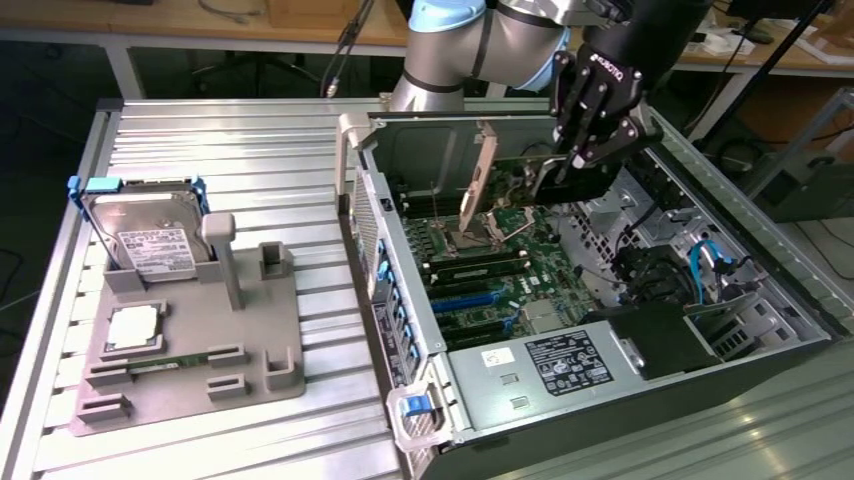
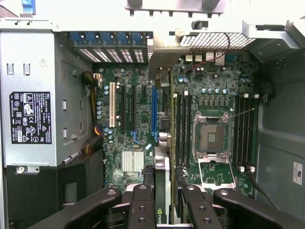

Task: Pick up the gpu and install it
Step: 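Insert the gpu into the slot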

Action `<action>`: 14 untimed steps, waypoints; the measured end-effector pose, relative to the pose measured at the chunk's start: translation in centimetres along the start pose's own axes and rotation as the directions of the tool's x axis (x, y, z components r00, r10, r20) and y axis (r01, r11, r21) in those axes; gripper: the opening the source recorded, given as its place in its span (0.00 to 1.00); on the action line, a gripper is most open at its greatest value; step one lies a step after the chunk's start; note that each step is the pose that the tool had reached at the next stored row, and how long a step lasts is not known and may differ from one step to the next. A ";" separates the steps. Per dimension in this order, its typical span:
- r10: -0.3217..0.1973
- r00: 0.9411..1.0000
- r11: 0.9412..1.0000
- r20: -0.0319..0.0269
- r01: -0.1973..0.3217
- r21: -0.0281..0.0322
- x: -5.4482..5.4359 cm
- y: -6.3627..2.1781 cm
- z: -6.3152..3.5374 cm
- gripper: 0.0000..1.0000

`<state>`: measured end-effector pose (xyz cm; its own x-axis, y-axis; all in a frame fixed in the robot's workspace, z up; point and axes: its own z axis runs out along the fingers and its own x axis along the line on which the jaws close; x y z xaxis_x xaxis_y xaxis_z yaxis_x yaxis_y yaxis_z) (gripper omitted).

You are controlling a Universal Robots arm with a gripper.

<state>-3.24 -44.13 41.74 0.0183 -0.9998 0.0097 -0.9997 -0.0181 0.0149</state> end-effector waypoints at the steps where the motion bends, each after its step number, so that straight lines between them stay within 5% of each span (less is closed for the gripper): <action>1: 0.000 1.000 1.000 0.000 0.000 0.000 0.0 0.00 0.02 0.27; 14: 0.000 1.000 1.000 0.000 0.000 0.000 0.0 0.00 0.32 0.27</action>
<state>-3.24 -44.13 41.43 0.0183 -0.9998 0.0096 -0.9997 -0.0181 0.0148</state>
